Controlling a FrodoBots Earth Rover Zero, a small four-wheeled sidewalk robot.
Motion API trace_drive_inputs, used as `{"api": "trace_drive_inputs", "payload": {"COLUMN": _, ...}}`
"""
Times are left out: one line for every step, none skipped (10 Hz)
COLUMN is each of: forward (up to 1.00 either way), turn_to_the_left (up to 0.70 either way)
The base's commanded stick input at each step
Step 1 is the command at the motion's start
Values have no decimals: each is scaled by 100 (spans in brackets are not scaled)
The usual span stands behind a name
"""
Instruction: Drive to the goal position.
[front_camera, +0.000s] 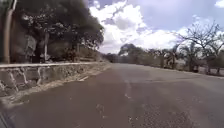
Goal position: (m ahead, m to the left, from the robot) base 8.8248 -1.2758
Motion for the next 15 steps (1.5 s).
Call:
{"api": "trace_drive_inputs", "payload": {"forward": 70, "turn_to_the_left": 0}}
{"api": "trace_drive_inputs", "payload": {"forward": 70, "turn_to_the_left": 0}}
{"api": "trace_drive_inputs", "payload": {"forward": 70, "turn_to_the_left": 0}}
{"api": "trace_drive_inputs", "payload": {"forward": 70, "turn_to_the_left": 0}}
{"api": "trace_drive_inputs", "payload": {"forward": 70, "turn_to_the_left": 0}}
{"api": "trace_drive_inputs", "payload": {"forward": 70, "turn_to_the_left": 0}}
{"api": "trace_drive_inputs", "payload": {"forward": 70, "turn_to_the_left": 0}}
{"api": "trace_drive_inputs", "payload": {"forward": 70, "turn_to_the_left": 0}}
{"api": "trace_drive_inputs", "payload": {"forward": 70, "turn_to_the_left": 0}}
{"api": "trace_drive_inputs", "payload": {"forward": 70, "turn_to_the_left": 0}}
{"api": "trace_drive_inputs", "payload": {"forward": 70, "turn_to_the_left": 0}}
{"api": "trace_drive_inputs", "payload": {"forward": 70, "turn_to_the_left": 0}}
{"api": "trace_drive_inputs", "payload": {"forward": 70, "turn_to_the_left": 0}}
{"api": "trace_drive_inputs", "payload": {"forward": 70, "turn_to_the_left": 0}}
{"api": "trace_drive_inputs", "payload": {"forward": 70, "turn_to_the_left": 0}}
